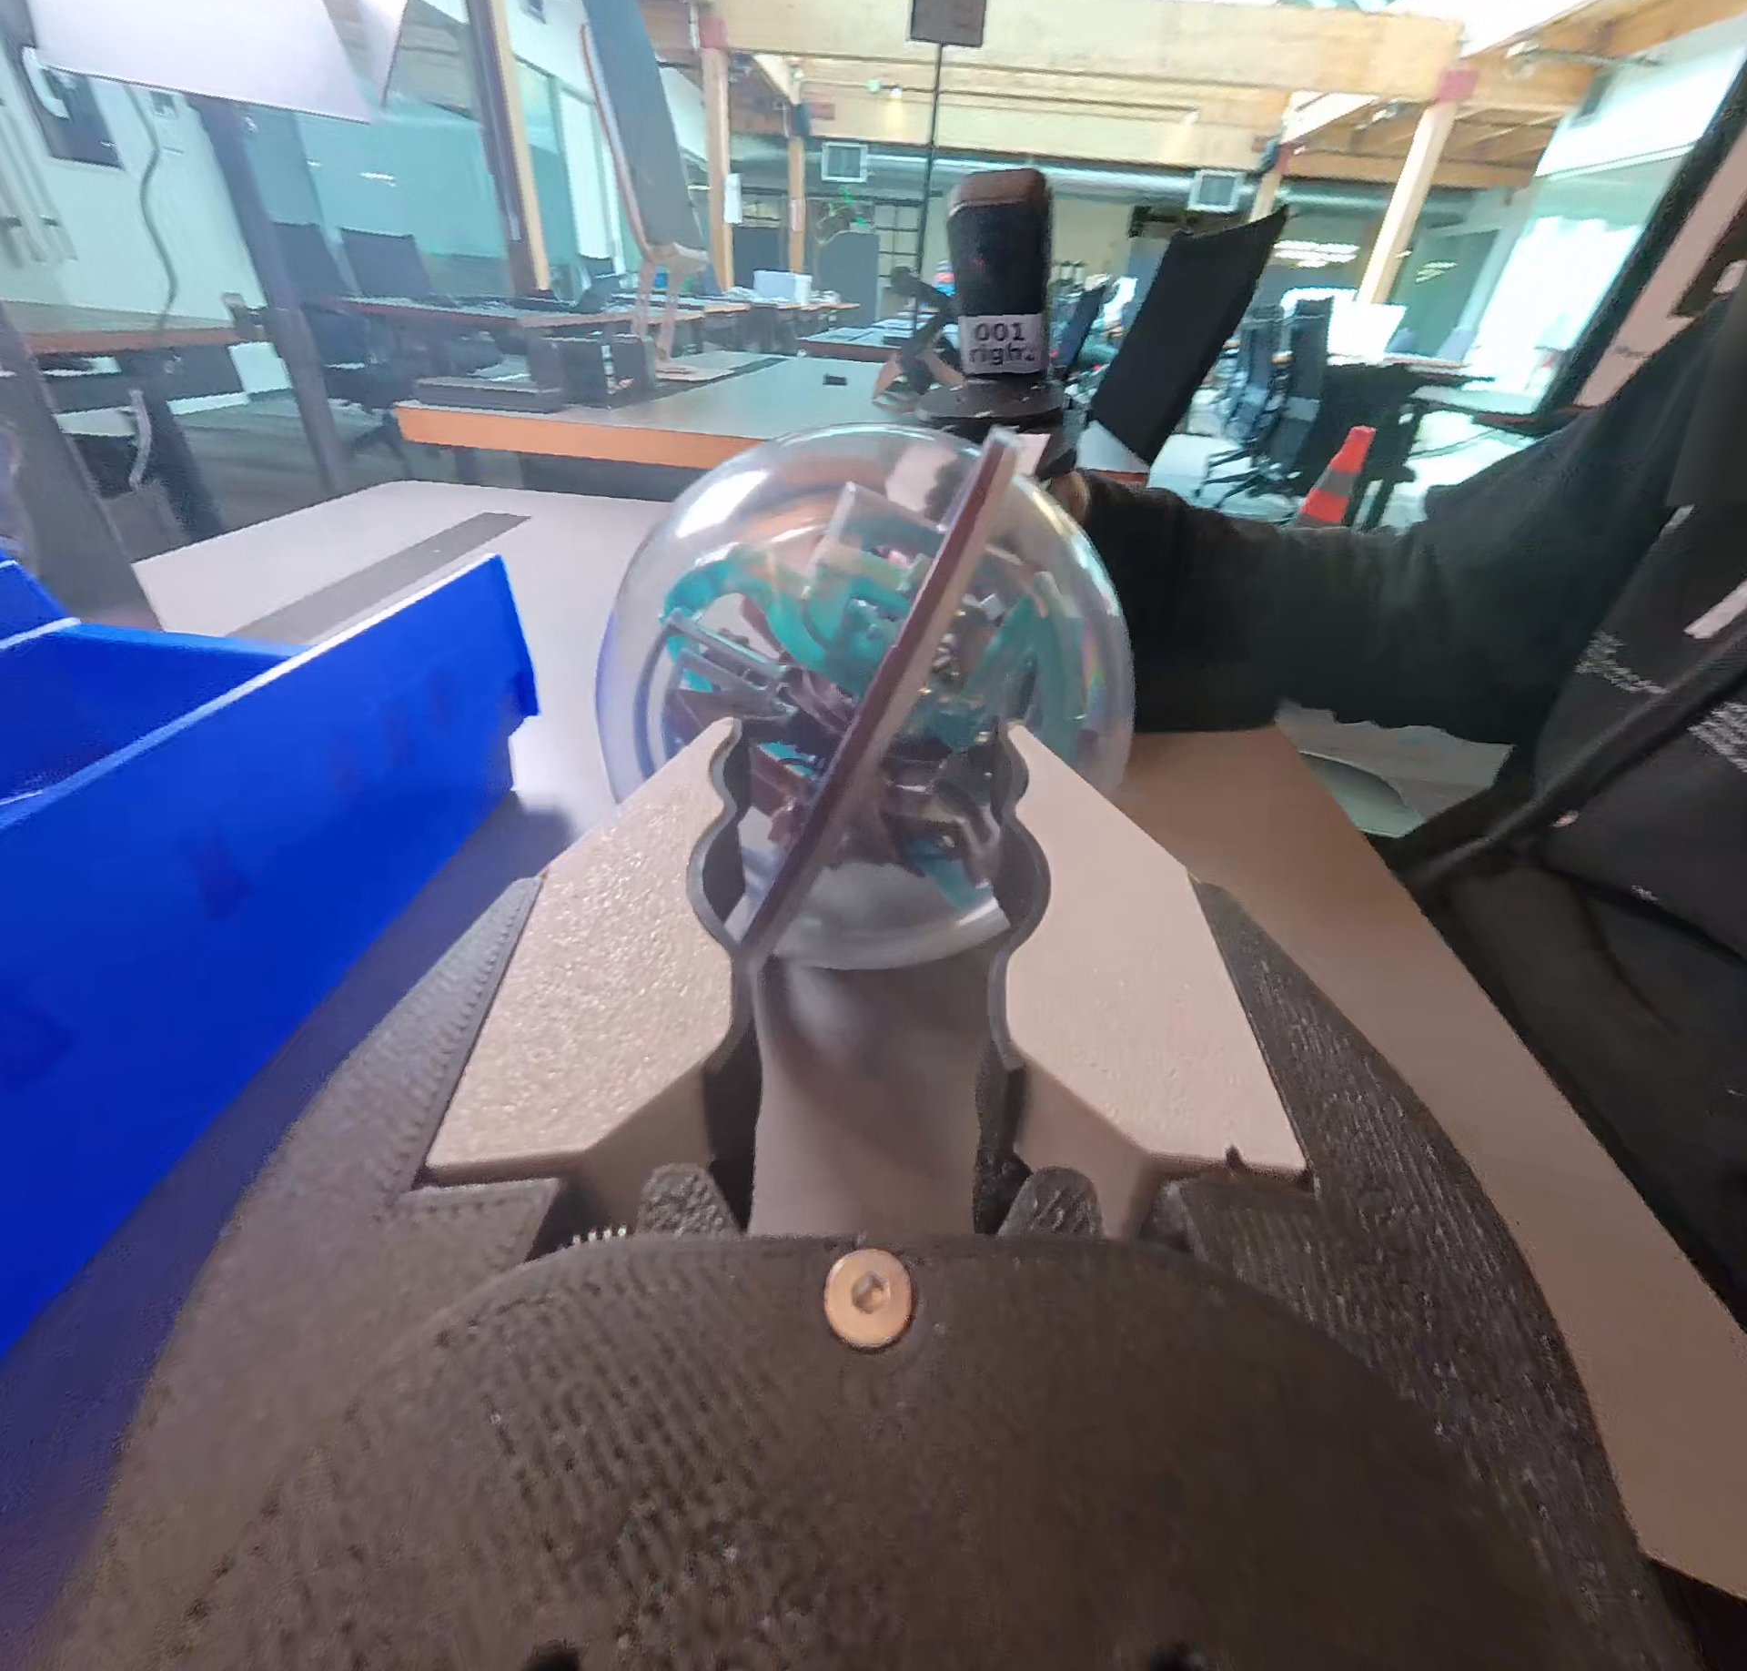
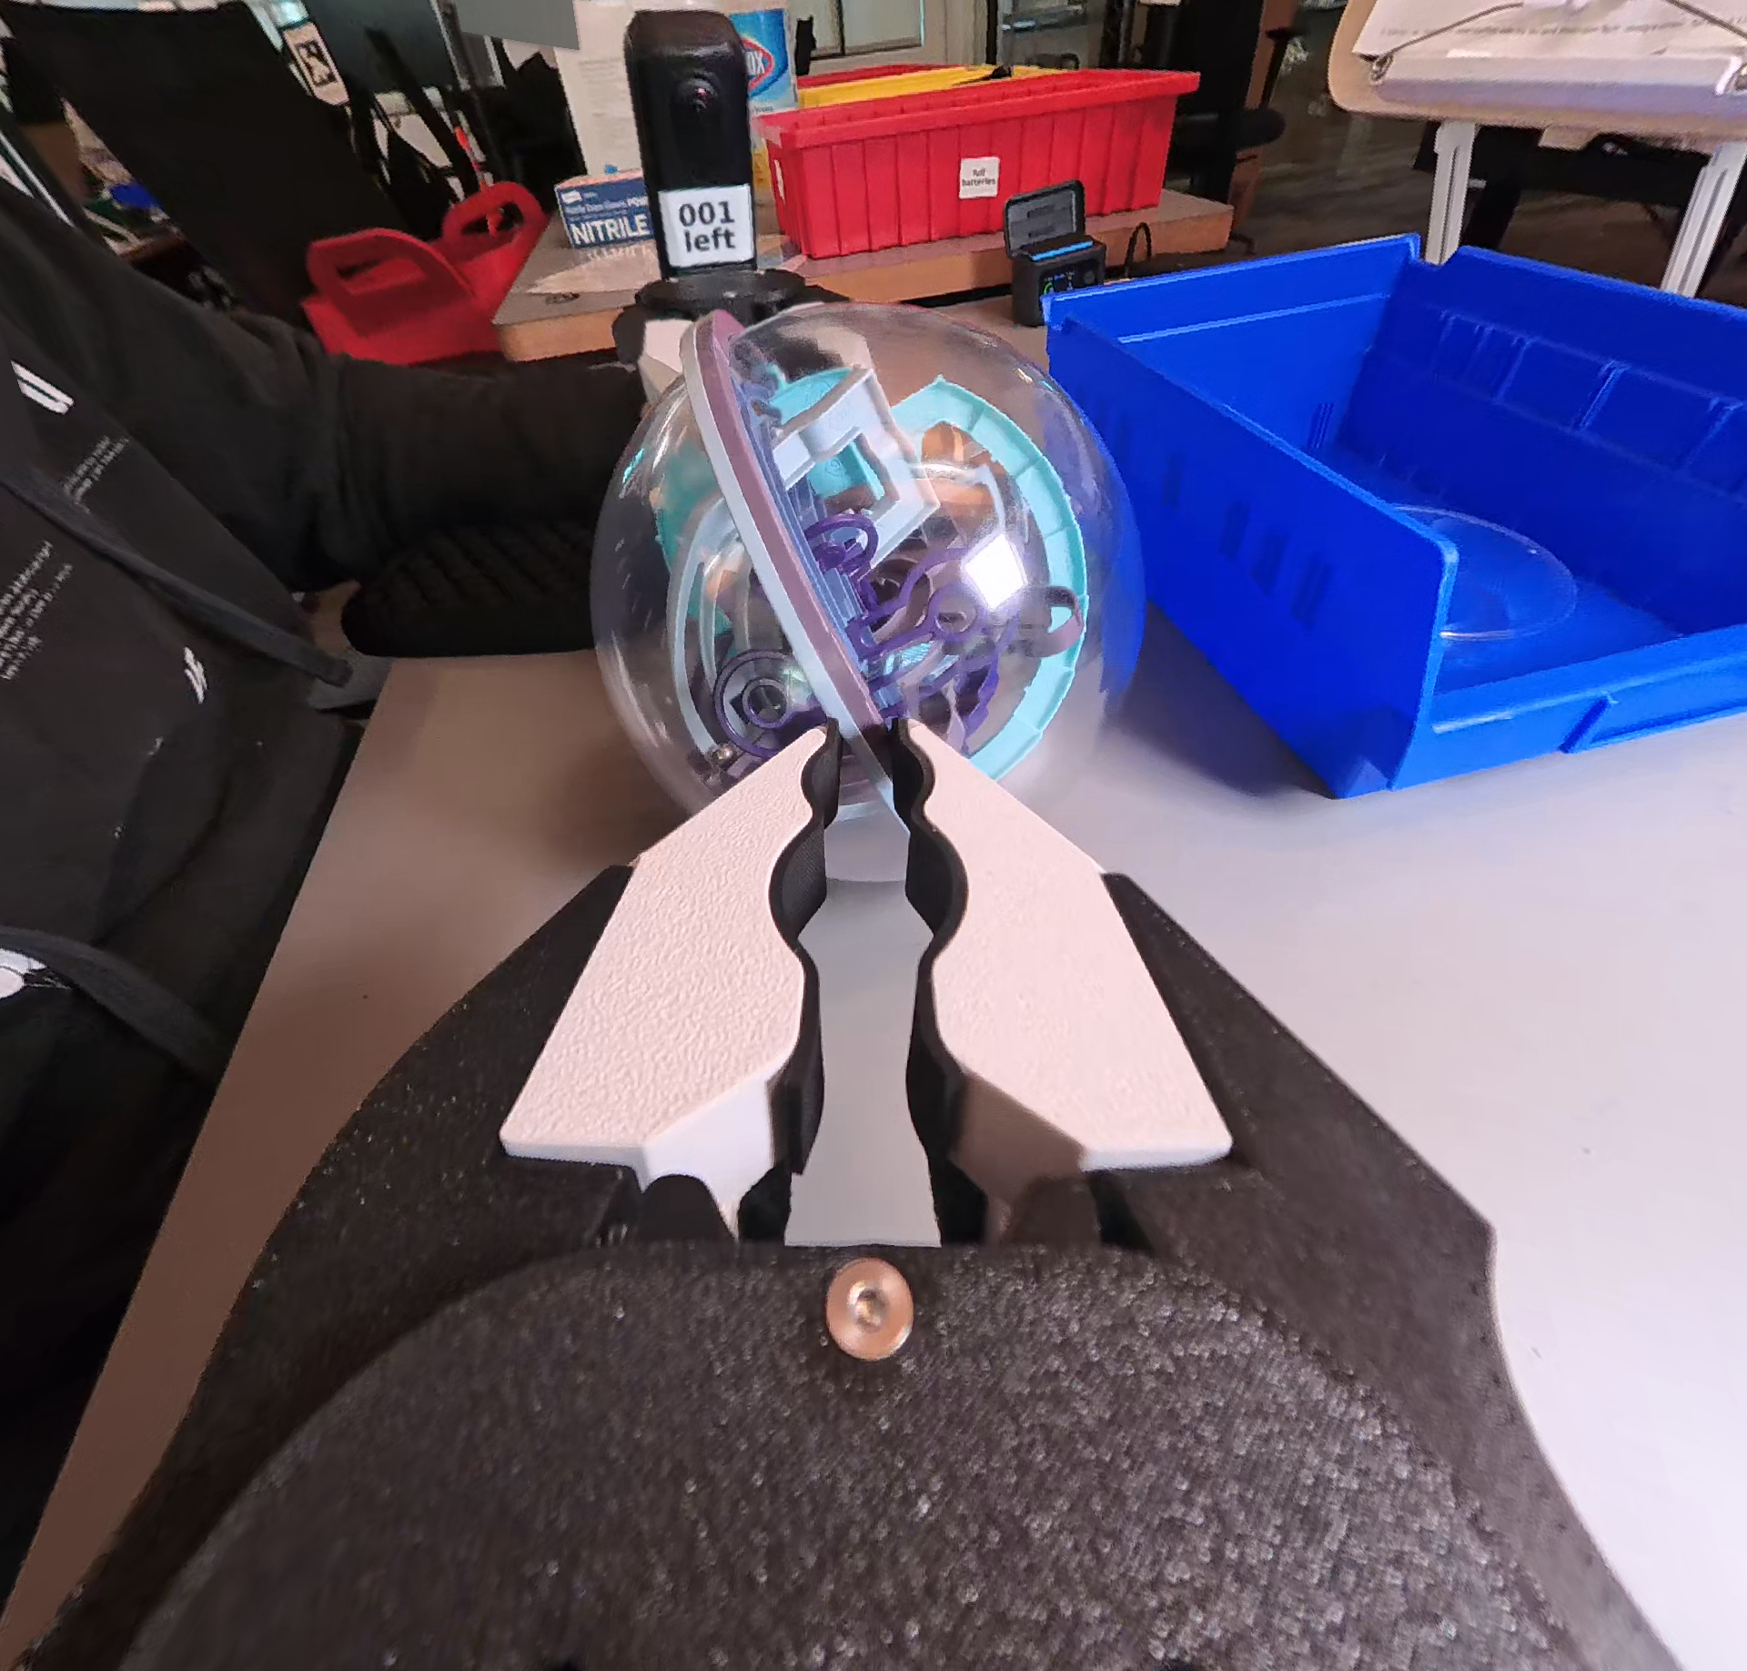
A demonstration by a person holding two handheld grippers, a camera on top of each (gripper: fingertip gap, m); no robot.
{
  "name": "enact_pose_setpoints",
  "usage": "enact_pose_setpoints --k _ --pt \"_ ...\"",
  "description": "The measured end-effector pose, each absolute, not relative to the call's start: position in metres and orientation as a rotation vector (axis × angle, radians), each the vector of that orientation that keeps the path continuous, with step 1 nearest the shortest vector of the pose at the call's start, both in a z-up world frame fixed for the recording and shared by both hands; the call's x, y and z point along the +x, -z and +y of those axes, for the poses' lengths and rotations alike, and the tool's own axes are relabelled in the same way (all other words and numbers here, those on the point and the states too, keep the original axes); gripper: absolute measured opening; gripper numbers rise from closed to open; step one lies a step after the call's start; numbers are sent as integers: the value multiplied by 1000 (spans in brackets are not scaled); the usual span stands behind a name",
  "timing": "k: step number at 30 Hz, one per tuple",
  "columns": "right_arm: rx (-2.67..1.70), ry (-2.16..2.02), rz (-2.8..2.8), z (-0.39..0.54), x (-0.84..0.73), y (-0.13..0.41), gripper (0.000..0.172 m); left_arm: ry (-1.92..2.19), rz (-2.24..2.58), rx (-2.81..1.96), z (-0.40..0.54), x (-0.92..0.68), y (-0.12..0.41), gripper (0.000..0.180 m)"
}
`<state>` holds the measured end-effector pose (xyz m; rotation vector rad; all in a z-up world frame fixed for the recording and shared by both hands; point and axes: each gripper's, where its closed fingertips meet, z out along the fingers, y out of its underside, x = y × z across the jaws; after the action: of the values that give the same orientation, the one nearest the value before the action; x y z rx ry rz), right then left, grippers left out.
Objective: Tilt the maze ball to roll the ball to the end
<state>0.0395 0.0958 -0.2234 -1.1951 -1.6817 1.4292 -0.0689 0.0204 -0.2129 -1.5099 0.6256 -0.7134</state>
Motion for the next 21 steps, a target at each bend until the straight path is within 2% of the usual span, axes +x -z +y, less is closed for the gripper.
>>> enact_pose_setpoints --k 2,6,21 --pt "-1215 -1450 -1673 97 40 224 8 710 612 -1515 23 -70 211 44" --pt "-1252 -1494 -1658 94 38 220 8 722 558 -1492 25 -77 204 11" --pt "-1183 -1493 -1695 68 37 212 6 804 456 -1457 27 -90 195 7"
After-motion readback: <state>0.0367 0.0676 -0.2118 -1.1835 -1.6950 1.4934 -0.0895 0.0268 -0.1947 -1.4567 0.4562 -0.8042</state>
